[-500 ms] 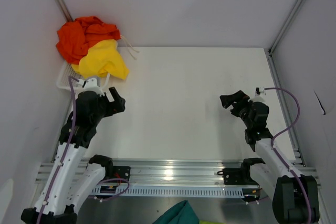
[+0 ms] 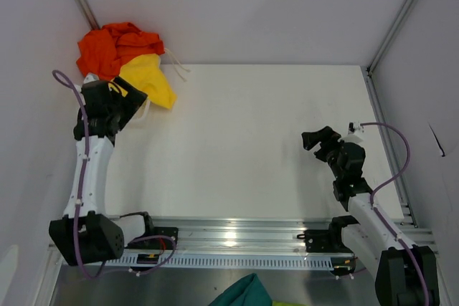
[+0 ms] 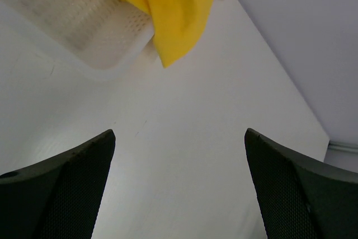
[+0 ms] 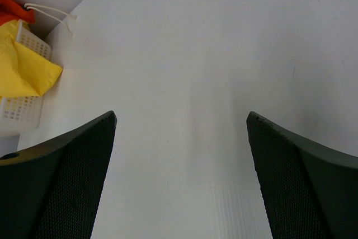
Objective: Fold and stack the shorts
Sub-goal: Grab the shorts from the pile
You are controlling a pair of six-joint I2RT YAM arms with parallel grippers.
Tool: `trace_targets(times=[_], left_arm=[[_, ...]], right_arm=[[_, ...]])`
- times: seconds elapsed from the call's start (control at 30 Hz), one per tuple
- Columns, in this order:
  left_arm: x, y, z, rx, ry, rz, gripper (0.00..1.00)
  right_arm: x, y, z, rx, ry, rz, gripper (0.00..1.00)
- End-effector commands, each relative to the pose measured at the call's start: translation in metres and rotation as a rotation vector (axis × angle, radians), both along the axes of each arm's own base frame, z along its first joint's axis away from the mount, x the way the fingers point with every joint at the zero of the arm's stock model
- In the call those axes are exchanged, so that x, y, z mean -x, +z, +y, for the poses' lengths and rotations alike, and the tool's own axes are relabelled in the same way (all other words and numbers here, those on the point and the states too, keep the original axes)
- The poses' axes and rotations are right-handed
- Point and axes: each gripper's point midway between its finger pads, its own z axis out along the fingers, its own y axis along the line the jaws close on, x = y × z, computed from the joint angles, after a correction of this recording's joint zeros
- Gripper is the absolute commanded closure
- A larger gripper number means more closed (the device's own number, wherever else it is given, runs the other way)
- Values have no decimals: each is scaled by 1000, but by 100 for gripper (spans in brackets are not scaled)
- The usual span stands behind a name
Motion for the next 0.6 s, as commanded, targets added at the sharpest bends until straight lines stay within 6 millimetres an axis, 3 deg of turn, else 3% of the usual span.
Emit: trace_targets(times=[0.0, 0.1, 0.13, 0.3, 0.33, 0.4, 0.43, 0.47, 0.53, 0.57], left_arm=[[-38, 18, 15, 123, 122, -61, 1], [-57, 12, 32, 153, 243, -56, 1], [-64, -7, 37, 193, 306, -8, 1], [-93, -33, 63, 233, 483, 19, 1], [-100, -27, 70, 246, 517, -3, 1], [-110, -48, 78, 244, 556, 38, 1], [-119, -43, 82, 259, 568, 24, 1], [-127, -63, 85, 263, 574, 61, 1], [-140, -72, 88, 291, 580, 63, 1], [-150, -87, 93, 300, 588, 69, 1]], right_arm=[[-1, 10, -2, 23, -12, -47, 1], [0, 13, -1, 29, -9, -59, 1], [0, 14, -3, 35, -18, -64, 0], [2, 16, -6, 53, -37, -74, 1], [2, 16, -7, 54, -41, -75, 0], [3, 18, -7, 55, -43, -83, 1], [3, 18, -7, 60, -38, -86, 1], [3, 19, -7, 58, -39, -85, 1], [3, 20, -6, 63, -33, -91, 0], [3, 19, -4, 66, -25, -92, 1]])
